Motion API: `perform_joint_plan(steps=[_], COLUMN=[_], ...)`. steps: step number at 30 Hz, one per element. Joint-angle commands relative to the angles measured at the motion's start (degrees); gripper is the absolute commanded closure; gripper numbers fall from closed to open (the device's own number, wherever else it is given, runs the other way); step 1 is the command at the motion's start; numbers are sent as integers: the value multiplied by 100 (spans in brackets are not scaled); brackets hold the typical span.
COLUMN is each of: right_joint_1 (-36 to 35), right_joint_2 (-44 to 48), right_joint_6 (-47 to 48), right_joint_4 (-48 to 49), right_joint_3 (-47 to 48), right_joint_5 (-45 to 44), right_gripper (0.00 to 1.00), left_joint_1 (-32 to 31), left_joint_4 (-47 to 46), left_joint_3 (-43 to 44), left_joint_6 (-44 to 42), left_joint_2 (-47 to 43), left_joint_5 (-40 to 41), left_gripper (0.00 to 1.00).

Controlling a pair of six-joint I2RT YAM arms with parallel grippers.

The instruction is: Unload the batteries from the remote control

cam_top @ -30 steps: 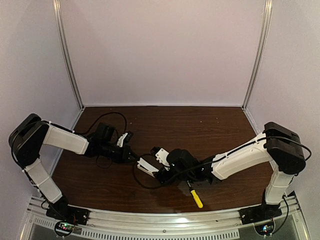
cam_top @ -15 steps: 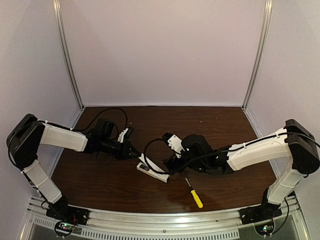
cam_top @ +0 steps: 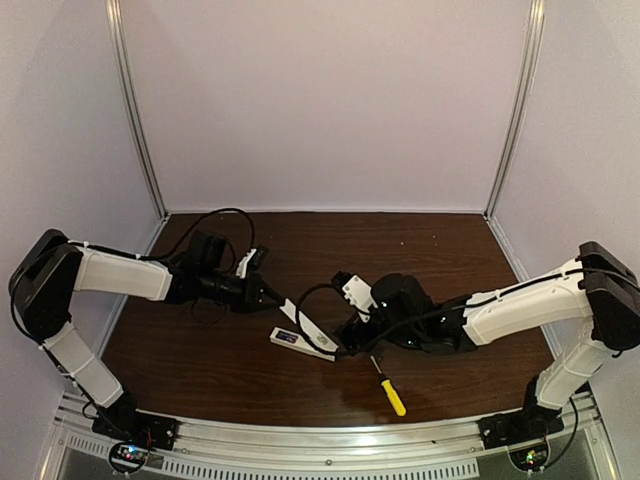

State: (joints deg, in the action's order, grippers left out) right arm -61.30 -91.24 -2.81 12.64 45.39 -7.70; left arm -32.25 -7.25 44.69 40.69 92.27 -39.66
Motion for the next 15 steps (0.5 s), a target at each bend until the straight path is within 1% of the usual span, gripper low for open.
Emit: perform_joint_plan(steps=[1, 6, 11, 15], right_joint_1=[29, 30, 48, 72], right_joint_2=[283, 477, 614, 684], right_joint_6=[-53, -80, -100, -126], right_joint_4=[51, 17, 20, 71], right_joint_3=[-130, -185, -206, -222], right_joint_5=[-24, -89, -94, -91], right_gripper=[6, 6, 6, 6], left_joint_1=[-42, -45, -45, -45], left_joint_4=[-585, -760, -512, -221], left_joint_3=[-9, 56, 252, 329], left_joint_6=[246, 337, 329, 237], left_joint_2=[78, -101, -211, -437], left_joint_5=[-244, -299, -349, -217], left_gripper=[100, 100, 100, 100])
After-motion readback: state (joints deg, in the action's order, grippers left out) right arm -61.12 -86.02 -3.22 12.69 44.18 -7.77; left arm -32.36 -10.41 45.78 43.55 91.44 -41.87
